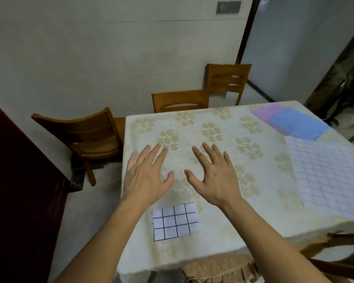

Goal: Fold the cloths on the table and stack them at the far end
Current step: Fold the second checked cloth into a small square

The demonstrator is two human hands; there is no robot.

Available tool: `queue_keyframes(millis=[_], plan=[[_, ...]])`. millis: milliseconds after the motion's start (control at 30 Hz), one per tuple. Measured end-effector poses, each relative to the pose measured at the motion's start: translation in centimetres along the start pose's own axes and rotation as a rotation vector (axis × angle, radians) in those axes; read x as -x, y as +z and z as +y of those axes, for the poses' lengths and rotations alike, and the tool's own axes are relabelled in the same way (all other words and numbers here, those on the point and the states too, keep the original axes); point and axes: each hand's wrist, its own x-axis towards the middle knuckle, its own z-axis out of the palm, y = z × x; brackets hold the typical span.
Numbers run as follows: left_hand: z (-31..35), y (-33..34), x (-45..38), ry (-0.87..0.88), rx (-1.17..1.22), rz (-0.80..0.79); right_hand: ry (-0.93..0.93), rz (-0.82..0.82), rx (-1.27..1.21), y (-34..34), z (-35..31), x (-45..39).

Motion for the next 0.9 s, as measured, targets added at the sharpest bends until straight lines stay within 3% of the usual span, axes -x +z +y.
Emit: queue_keyframes(millis=[200,433,900], plan=[[3.6,-1.3,-2.4,0.147,0.034,0.014,0.144,0.063,0.041,-4.7,2.4,2.1],[12.3,-1.7,-3.3,0.378,0.088,0.028,0.357,0.148,0.112,-9.7,7.7,8.4],[37.9,-2.5,5.5,0.861,0.258,-0.015,0.811,0.311,0.29,-20.5,18.9,32.4]])
